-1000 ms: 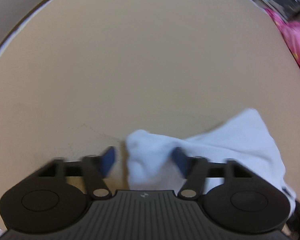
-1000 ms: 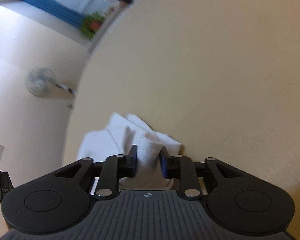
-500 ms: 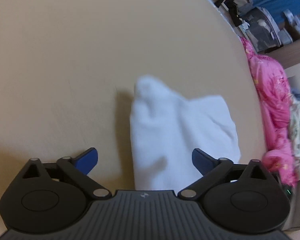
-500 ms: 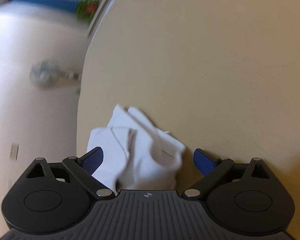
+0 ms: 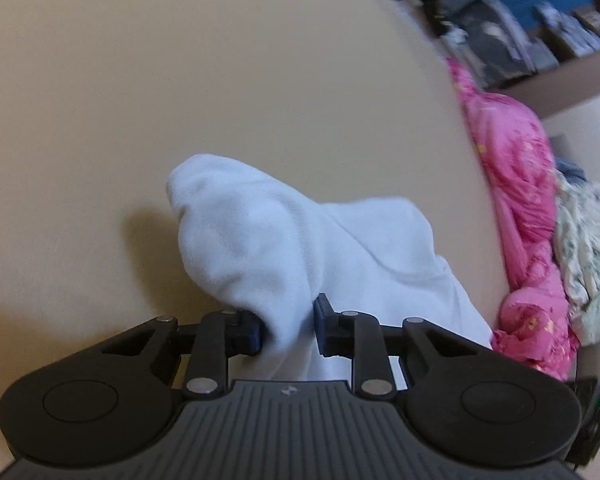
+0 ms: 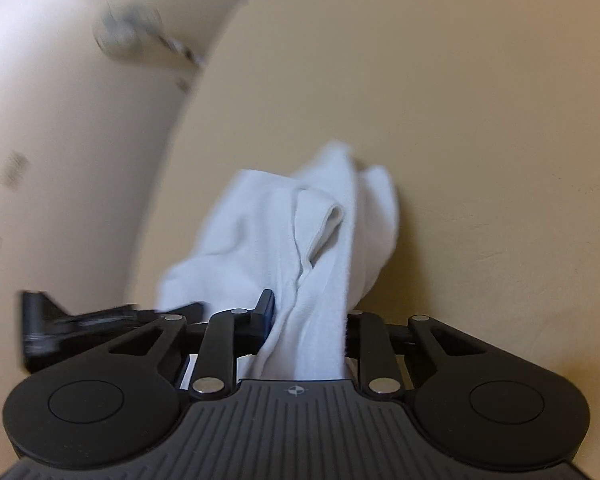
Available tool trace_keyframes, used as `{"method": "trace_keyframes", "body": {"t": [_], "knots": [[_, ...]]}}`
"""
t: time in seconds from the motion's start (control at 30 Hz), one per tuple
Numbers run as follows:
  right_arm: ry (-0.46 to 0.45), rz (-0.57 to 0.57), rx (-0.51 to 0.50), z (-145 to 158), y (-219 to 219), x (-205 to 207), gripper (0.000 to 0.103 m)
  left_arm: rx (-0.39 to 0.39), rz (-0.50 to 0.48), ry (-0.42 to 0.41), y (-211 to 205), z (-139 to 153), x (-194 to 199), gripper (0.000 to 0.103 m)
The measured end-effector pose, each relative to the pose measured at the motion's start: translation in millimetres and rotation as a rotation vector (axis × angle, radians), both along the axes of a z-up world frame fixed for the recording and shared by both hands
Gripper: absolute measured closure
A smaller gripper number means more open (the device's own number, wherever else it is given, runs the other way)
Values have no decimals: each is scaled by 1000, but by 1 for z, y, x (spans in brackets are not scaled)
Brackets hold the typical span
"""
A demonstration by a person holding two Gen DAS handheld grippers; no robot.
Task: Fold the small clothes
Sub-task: 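Lay the folded end down and open both grippers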
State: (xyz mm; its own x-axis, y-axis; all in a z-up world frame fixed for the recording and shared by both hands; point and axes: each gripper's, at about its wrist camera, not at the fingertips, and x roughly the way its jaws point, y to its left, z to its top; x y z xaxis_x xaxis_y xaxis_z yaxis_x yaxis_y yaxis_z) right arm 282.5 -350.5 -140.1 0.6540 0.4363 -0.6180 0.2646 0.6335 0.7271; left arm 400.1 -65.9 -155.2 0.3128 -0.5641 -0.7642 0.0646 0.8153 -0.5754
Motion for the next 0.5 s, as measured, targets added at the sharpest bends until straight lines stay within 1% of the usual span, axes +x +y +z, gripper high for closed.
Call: {"method": "trace_keyframes", "body": {"t": [0.07, 0.1, 0.13, 0.17, 0.2, 0.23, 0.27, 0.3, 0.33, 0.37, 0.4, 0.43, 0.47, 0.5], "knots": [[-93, -62, 17, 17, 1, -22, 80, 17, -52, -77, -17, 35, 8, 76], [-134, -94, 29, 21, -1, -33, 80, 23, -77, -94, -20, 52, 9, 75], [-158, -124, 45, 22, -6, -43, 80, 34, -98, -98, -30, 61, 7, 72], [-155, -162, 63, 17, -13, -51, 80, 68, -107, -86, -41, 59, 11, 61], [-120, -210, 82, 6, -22, -58, 79, 121, -98, -62, -50, 54, 16, 47], [-59, -262, 91, -8, -38, -63, 76, 199, -77, -37, -60, 45, 22, 38], [20, -315, 83, -27, -48, -66, 69, 351, -32, -12, -69, 26, 28, 21], [124, -383, 48, -49, -61, -72, 65, 469, 5, 15, -73, 10, 32, 19], [219, -464, 18, -64, -72, -81, 59, 556, 30, 61, -72, -7, 34, 19], [176, -486, 88, -72, -83, -94, 64, 581, 33, 103, -70, -18, 34, 19], [146, -502, 110, -67, -88, -106, 61, 556, 42, 119, -60, -23, 28, 20], [136, -524, 25, -53, -87, -115, 52, 514, 57, 90, -51, -21, 18, 19], [107, -516, -85, -38, -83, -122, 36, 488, 69, 64, -43, -17, 7, 18], [65, -486, -206, -23, -77, -126, 32, 476, 78, 52, -36, -12, -2, 18]]}}
